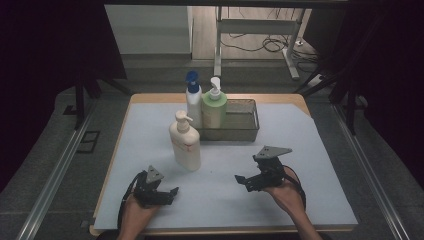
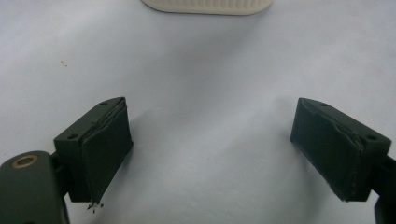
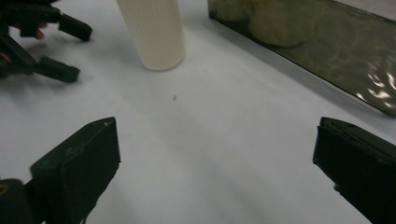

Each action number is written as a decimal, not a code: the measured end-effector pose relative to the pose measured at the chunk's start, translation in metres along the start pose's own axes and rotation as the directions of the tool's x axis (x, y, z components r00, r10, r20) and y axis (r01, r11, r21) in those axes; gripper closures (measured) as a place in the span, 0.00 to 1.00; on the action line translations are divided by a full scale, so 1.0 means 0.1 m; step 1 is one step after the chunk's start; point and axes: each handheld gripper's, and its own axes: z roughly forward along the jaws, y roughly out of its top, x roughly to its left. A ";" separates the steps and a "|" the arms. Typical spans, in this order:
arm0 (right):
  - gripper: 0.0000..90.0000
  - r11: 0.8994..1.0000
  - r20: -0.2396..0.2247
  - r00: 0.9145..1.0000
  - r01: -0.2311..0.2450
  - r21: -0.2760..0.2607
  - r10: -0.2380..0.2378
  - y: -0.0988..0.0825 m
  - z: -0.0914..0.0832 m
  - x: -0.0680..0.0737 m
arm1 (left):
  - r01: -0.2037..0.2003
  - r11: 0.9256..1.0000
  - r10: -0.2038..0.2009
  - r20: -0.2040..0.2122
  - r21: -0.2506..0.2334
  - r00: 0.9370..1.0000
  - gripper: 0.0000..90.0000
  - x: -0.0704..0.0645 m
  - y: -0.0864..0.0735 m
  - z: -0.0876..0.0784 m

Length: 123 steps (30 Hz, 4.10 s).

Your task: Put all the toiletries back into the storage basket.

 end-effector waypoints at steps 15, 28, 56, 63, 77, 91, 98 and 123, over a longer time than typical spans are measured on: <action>0.02 0.996 -0.047 0.995 0.084 0.015 -0.083 0.32 0.27 0.20 | 0.002 1.000 -0.002 0.000 -0.004 1.000 0.13 0.00 0.00 0.00; 0.00 0.997 -0.057 0.995 0.080 -0.008 -0.080 0.54 0.47 0.36 | 0.002 1.000 -0.002 0.000 -0.003 1.000 0.13 0.00 0.00 0.00; 0.06 0.995 -0.005 0.996 0.094 -0.017 -0.094 0.98 0.83 0.59 | 0.002 1.000 -0.002 0.001 -0.003 1.000 0.13 0.00 0.00 0.00; 0.14 0.994 0.015 0.995 0.104 -0.031 -0.103 1.07 0.94 0.62 | 0.000 1.000 0.000 0.001 -0.001 1.000 0.13 0.00 0.00 0.00; 0.21 0.995 0.022 0.995 0.102 -0.024 -0.101 1.22 1.18 0.71 | -0.004 1.000 0.004 0.001 0.003 1.000 0.13 0.01 0.00 0.00; 0.40 0.994 0.025 0.994 0.105 -0.025 -0.104 1.26 1.23 0.71 | -0.006 1.000 0.006 0.001 0.004 1.000 0.13 0.01 0.00 0.00; 0.41 0.993 0.041 0.992 0.119 -0.019 -0.118 1.25 1.20 0.75 | -0.006 1.000 0.006 0.001 0.005 1.000 0.13 0.01 0.00 0.00; 0.41 0.992 0.009 0.992 0.126 -0.019 -0.126 1.25 0.61 0.73 | -0.001 1.000 0.001 0.000 0.001 1.000 0.13 0.00 0.00 0.00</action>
